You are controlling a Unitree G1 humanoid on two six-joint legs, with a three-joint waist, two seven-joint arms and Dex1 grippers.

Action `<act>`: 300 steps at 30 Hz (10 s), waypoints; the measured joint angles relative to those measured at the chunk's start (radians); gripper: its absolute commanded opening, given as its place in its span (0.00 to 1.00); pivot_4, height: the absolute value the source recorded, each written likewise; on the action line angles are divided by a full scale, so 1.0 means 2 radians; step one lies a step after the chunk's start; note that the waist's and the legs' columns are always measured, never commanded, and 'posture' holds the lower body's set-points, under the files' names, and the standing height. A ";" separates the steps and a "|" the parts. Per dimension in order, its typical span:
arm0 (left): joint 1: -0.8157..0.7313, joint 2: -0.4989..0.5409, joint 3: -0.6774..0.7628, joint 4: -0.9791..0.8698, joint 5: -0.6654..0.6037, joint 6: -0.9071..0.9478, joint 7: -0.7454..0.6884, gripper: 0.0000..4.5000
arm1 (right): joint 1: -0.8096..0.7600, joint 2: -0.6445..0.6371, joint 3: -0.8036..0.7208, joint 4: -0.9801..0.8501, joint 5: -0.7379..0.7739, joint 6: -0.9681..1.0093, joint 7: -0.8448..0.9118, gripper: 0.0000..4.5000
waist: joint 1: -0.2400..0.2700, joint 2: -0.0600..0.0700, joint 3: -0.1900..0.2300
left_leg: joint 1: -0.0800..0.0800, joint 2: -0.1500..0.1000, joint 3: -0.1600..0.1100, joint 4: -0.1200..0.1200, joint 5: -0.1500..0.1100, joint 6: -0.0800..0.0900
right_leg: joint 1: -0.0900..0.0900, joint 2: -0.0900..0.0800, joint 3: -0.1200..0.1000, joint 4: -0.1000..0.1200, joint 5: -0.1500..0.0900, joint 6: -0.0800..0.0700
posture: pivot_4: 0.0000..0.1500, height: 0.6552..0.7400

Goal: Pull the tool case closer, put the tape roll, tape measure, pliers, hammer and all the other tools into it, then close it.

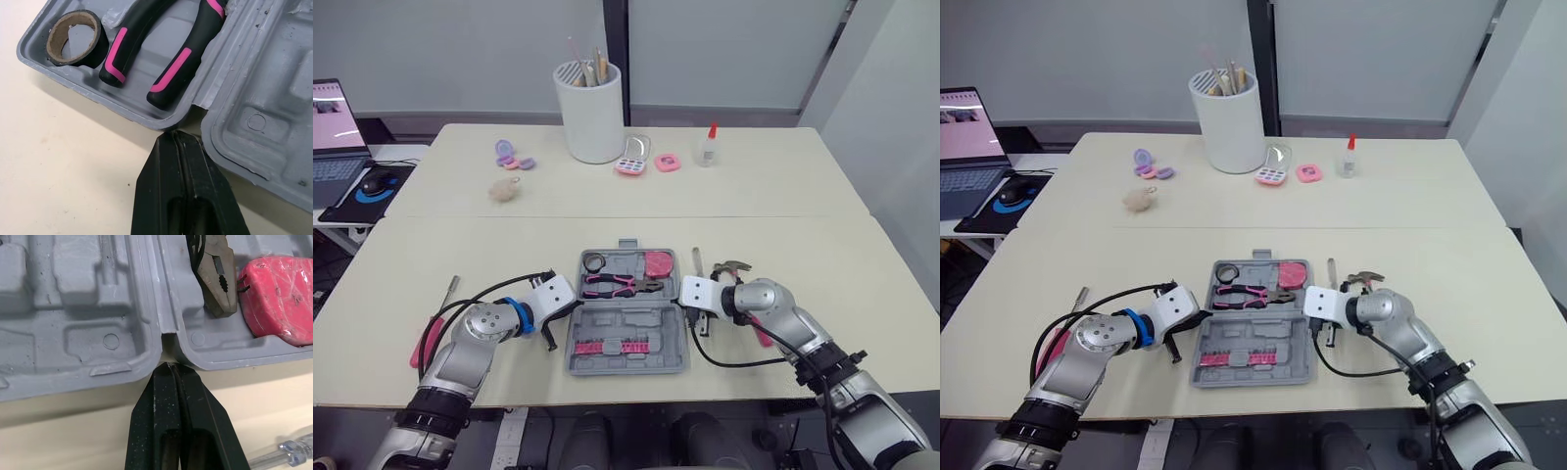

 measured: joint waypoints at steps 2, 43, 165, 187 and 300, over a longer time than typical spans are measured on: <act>0.001 0.001 0.002 0.000 -0.003 -0.002 -0.001 0.00 | 0.000 -0.009 -0.009 0.000 0.003 0.000 0.000 0.00 | 0.000 0.000 0.000 | 0.000 0.000 0.000 0.000 0.000 0.000 | 0.000 0.000 0.000 0.000 0.000 0.000 | 1.00 1.00; -0.024 0.306 0.332 0.441 -0.232 0.013 -0.261 1.00 | 0.103 -0.288 -0.365 0.004 0.331 0.135 0.165 0.99 | -0.001 0.001 0.002 | -0.005 0.001 0.007 -0.001 0.000 0.000 | -0.007 -0.001 0.001 0.000 0.000 0.000 | 1.00 1.00; -0.080 0.035 0.038 -0.197 -0.245 0.114 -0.122 1.00 | 0.058 0.174 -0.157 -0.066 0.136 0.260 -0.372 0.43 | -0.001 0.000 0.001 | -0.006 0.001 0.002 0.001 0.000 0.000 | -0.007 0.003 0.002 0.002 0.001 0.001 | 1.00 1.00; -0.067 0.041 0.044 -0.199 -0.249 0.104 -0.130 1.00 | 0.062 0.083 -0.086 -0.103 0.106 0.217 -0.284 0.06 | -0.002 0.000 0.001 | -0.006 0.000 0.002 0.001 0.000 0.000 | -0.007 0.003 0.002 0.001 0.001 0.001 | 1.00 1.00; 0.155 0.164 0.220 -0.198 -0.297 0.045 -0.230 1.00 | -0.073 0.115 0.099 -0.103 0.001 0.153 -0.032 0.00 | -0.004 0.000 0.001 | -0.006 0.002 0.000 0.000 0.000 0.000 | -0.007 0.002 0.000 0.001 0.001 -0.001 | 1.00 1.00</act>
